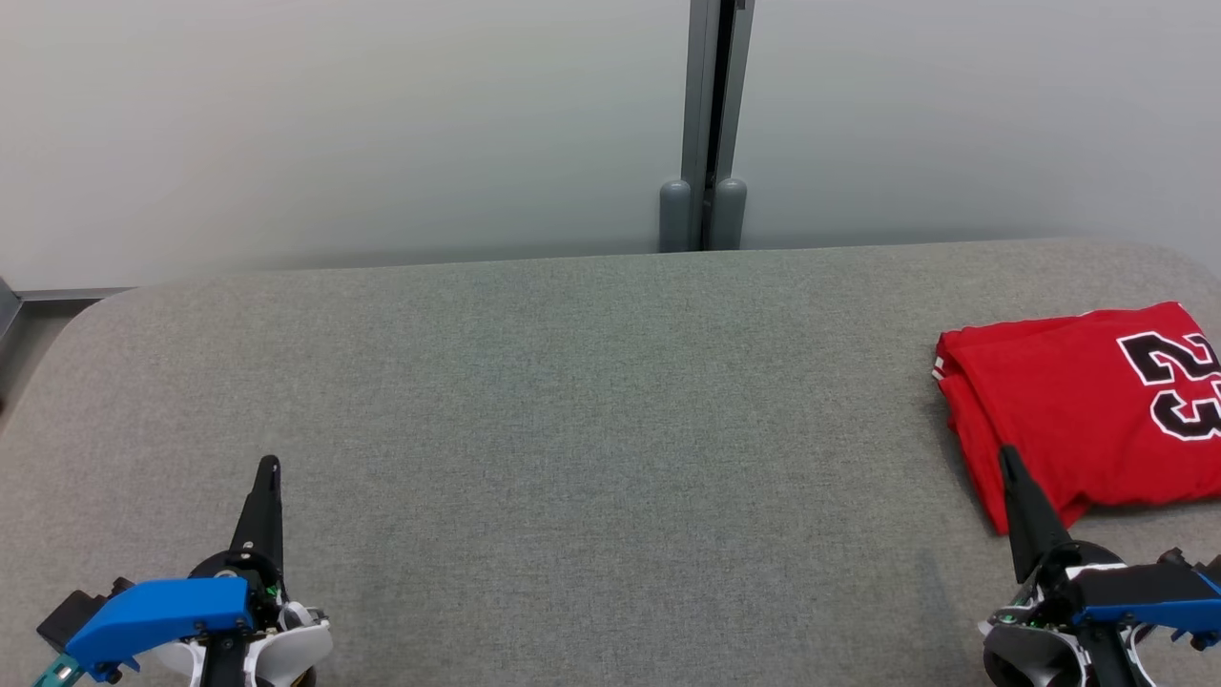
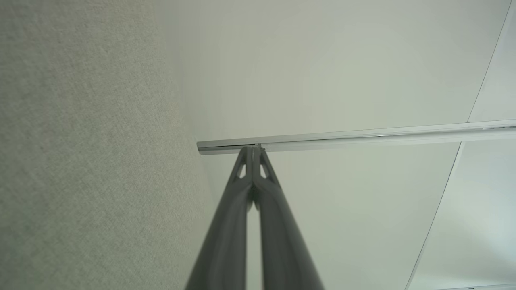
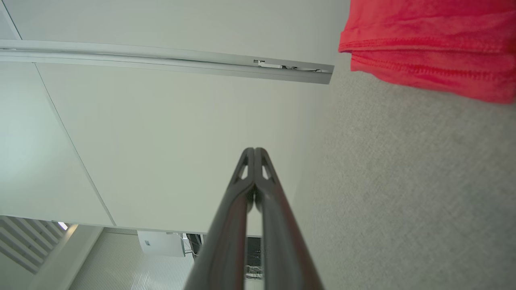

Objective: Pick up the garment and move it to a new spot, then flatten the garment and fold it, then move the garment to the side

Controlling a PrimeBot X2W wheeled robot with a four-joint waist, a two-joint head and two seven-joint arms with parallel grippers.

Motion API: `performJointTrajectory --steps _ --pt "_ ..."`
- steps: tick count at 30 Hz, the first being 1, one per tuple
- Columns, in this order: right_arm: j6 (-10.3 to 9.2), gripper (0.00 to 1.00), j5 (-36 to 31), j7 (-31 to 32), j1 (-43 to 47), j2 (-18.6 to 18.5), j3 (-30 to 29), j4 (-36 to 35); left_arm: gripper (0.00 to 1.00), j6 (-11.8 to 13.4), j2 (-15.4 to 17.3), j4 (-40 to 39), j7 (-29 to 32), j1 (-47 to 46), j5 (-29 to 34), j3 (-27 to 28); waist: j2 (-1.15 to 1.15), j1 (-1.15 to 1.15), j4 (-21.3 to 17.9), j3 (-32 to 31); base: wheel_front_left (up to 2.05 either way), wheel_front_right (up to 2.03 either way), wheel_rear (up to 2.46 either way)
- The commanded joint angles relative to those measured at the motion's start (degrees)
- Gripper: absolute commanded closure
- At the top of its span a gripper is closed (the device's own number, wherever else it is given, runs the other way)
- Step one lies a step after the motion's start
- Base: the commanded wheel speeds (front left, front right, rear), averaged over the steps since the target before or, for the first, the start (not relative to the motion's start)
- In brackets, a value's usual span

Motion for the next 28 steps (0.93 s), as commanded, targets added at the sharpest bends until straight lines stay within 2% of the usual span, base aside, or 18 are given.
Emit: performJointTrajectory --steps 1,13,28 --pt "0.00 1.00 0.91 0.26 -0.74 -0.19 -0.23 -0.51 1.00 -0.60 -0.05 -0.38 0.29 -1.03 -0.78 0.54 0.00 0.00 0.00 -0.01 0.00 0.00 0.00" --pt "0.00 1.00 5.35 1.51 -0.76 -0.20 -0.93 -1.08 1.00 -1.24 -0.53 -0.44 1.52 -1.69 -4.30 1.47 0.00 0.00 -0.04 -0.10 0.00 0.00 0.00" --pt "0.00 1.00 5.08 1.48 -0.75 -0.20 -0.89 -1.04 1.00 -1.05 -0.50 -0.42 1.48 -1.57 -4.08 1.44 0.00 0.00 -0.04 -0.10 0.00 0.00 0.00"
